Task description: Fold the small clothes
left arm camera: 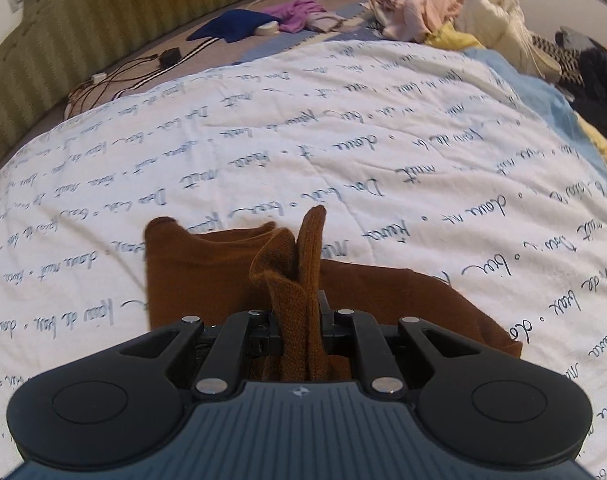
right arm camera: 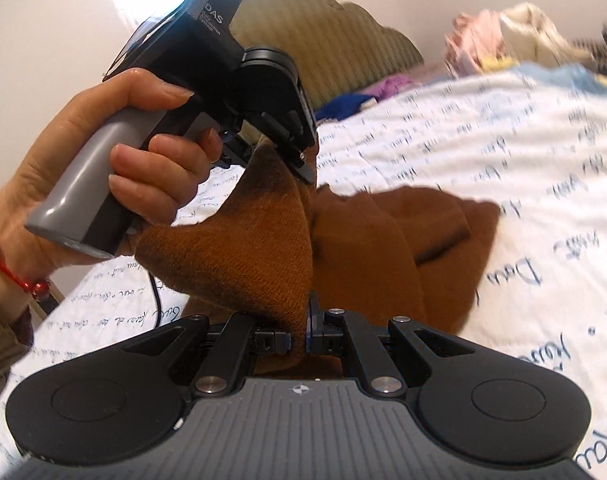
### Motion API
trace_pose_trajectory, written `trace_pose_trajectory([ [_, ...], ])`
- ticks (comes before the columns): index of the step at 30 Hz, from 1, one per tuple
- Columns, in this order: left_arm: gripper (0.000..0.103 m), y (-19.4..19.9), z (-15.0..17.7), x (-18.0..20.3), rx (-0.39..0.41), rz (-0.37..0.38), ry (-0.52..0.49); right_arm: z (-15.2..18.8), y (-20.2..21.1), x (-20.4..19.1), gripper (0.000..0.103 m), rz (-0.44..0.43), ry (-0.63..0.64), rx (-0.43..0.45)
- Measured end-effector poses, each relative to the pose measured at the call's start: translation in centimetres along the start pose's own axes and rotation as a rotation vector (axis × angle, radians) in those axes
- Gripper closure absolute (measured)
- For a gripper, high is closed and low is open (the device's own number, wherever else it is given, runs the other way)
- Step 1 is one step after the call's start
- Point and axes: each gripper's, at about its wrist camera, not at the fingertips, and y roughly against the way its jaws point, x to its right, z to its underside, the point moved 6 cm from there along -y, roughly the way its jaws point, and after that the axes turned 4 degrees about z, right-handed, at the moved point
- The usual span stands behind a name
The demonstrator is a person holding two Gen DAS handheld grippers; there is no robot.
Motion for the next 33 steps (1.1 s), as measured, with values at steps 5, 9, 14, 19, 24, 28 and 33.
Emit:
trace_pose_trajectory([
  [5,0.090,-1.9,0.3,2.5,-0.026,0.000,-0.069,0.5,-0.5,0.7,0.094,-0.025,-0.051,-0.036],
  [9,0.083,-2.9,0.5,3.5,-0.041,0.048,-0.084,0.9,-0.8,1.6,0.093,-0.034,-0.090,-0.067],
  [14,0.032,-2.2,-0.1,3.4,-0.002,0.149,-0.016,1.2,-0.8,2.4,0.093,-0.045,-0.116,-0.091],
  [19,0.027,-0.3,-1.0,1.8,0.078,0.095,0.034,1.3,-0.8,2.5,0.089,-0.046,-0.115,-0.100],
  [24,0.027,2.8,0.6,-1.2,0.149,0.022,0.030,1.0,-0.4,3.1,0.080,-0.054,-0.148,-0.110],
  [28,0.027,5.7,4.7,-3.0,0.201,-0.016,-0.011,0.2,-0.1,4.4,0.078,-0.059,-0.206,-0.110],
  [33,0.022,8.4,11.2,-5.1,0.231,-0.021,-0.045,-1.1,0.4,5.2,0.069,-0.054,-0.242,-0.089],
])
